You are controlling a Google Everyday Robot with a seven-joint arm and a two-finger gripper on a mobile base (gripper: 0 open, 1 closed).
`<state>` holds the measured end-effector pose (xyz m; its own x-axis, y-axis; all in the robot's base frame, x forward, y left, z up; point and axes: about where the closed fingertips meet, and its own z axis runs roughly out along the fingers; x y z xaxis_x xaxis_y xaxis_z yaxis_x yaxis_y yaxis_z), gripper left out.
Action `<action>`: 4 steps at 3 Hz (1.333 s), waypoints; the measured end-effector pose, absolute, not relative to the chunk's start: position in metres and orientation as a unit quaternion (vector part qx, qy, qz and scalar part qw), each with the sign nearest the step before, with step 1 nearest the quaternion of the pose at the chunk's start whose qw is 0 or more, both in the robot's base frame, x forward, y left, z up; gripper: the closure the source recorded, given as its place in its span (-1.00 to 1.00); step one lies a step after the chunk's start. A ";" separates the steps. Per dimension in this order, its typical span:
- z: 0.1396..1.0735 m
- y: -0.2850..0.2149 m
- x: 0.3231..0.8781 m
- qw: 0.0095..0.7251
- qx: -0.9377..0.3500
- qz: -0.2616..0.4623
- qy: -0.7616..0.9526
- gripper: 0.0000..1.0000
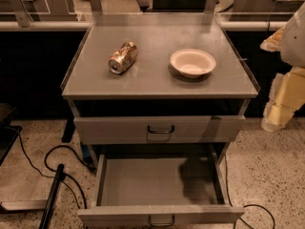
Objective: Close middle drawer
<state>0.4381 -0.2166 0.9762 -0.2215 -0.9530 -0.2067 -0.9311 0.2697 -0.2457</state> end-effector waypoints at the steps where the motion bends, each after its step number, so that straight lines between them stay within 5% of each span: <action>1: 0.976 -0.217 0.438 0.159 -0.603 -0.034 0.781 -1.00; 4: 0.976 -0.217 0.438 0.159 -0.603 -0.035 0.781 0.25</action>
Offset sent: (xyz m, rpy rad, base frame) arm 0.0000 0.0000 0.0000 0.0000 0.0000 0.0000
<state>0.4382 -0.2166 0.9763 -0.2214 -0.9530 -0.2068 -0.9310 0.2697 -0.2458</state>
